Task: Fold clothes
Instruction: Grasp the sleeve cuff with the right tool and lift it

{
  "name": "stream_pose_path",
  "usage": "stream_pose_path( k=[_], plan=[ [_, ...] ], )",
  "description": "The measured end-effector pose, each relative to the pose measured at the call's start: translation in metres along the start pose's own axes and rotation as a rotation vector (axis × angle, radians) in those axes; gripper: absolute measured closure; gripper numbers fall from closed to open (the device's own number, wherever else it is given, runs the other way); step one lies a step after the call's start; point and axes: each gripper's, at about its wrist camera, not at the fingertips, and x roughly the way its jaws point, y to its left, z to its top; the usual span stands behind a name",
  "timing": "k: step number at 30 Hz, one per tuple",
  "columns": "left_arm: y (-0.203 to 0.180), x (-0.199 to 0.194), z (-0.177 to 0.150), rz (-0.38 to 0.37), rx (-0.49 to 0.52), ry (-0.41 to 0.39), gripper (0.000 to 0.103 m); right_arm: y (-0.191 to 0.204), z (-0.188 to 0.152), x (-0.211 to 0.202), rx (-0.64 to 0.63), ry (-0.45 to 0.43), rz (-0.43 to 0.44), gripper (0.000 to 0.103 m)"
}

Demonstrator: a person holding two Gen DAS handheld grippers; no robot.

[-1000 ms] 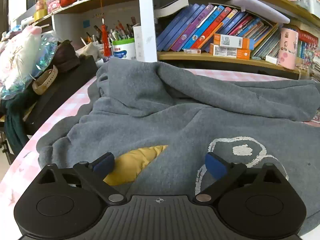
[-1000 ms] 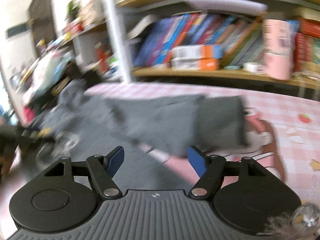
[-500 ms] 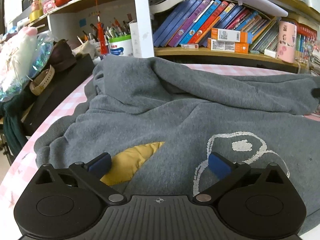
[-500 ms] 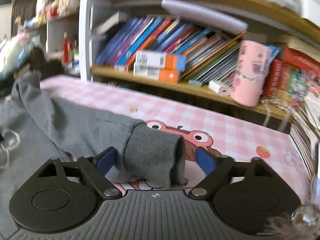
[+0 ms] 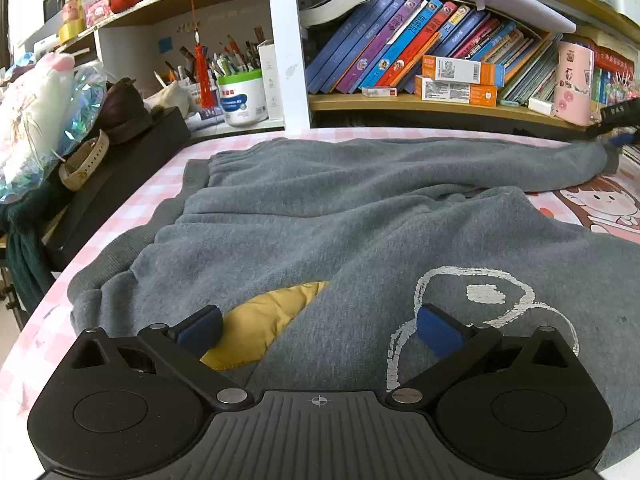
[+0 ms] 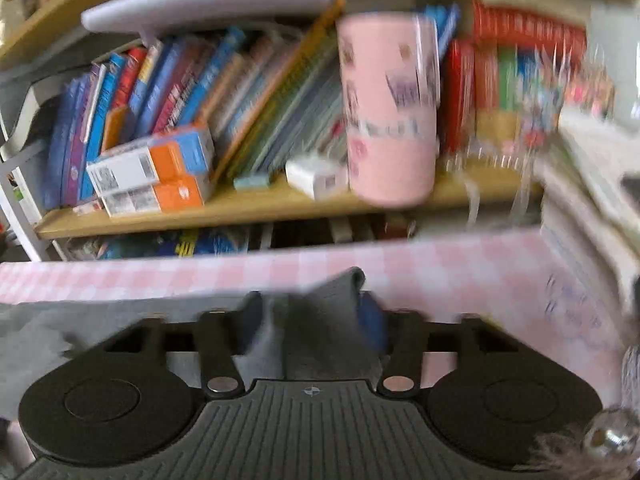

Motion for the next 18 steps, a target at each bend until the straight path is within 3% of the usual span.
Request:
stream_pose_path(
  k=[9, 10, 14, 16, 18],
  plan=[
    [0.001, 0.0, 0.0, -0.002, -0.001, 0.0, 0.0, -0.032, -0.026, 0.001, 0.111, 0.063, 0.091, 0.034],
    [0.001, 0.0, 0.0, -0.002, -0.001, 0.0, 0.0, -0.033, -0.028, 0.002, 0.119, 0.056, 0.098, 0.036],
    [0.001, 0.0, 0.0, -0.002, -0.002, 0.0, 0.0, -0.023, -0.031, -0.017, 0.093, 0.025, 0.146, 0.065],
    [0.0, 0.0, 0.001, -0.002, -0.002, 0.0, 0.0, -0.017, -0.032, -0.027, 0.077, 0.009, 0.171, 0.068],
    [0.0, 0.0, 0.001, -0.001, -0.002, 0.001, 0.0, -0.016, -0.036, -0.049, 0.149, 0.0, 0.265, 0.068]
  ],
)
